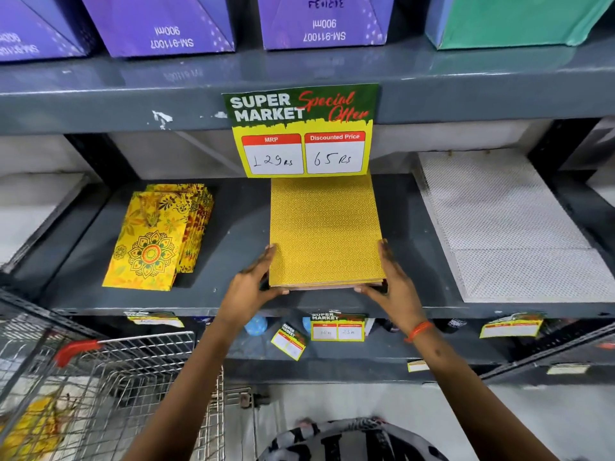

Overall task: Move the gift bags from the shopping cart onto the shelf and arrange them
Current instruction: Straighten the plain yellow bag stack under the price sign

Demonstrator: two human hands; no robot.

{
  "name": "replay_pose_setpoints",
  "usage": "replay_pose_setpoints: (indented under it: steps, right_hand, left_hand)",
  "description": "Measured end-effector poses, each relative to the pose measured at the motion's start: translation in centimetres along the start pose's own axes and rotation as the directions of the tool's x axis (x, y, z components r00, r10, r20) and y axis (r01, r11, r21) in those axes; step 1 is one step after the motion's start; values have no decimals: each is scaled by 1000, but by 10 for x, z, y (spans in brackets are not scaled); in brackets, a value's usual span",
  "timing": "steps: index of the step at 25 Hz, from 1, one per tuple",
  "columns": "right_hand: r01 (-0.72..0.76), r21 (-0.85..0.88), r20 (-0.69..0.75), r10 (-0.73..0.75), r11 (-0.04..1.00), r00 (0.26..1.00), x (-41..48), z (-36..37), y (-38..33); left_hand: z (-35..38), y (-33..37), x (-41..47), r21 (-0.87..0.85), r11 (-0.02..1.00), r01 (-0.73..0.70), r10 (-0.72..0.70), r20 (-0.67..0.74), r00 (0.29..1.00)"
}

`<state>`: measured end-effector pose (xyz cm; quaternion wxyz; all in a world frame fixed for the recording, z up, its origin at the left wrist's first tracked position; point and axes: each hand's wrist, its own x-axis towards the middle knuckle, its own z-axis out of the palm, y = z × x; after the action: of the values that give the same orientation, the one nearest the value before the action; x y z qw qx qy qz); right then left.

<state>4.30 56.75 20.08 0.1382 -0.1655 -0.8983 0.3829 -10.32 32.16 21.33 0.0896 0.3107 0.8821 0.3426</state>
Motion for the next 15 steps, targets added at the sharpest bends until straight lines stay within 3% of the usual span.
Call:
replay_pose_setpoints:
  steps: [9,12,15]
  right_hand:
    - [2,-5,-131,-3,1000,991,0,3,-4]
    - [-84,180,-58,96,980,994,-1,5,-9]
    - [-244,450,12,267,859,964,-4,9,-13]
  left_hand:
    - [1,-7,0,-228,971,71,-73,1,997]
    - [4,-7,-4,-316,943,103,-103,18,995]
    - [18,-9,-8,-365,918,154,-162,10,987]
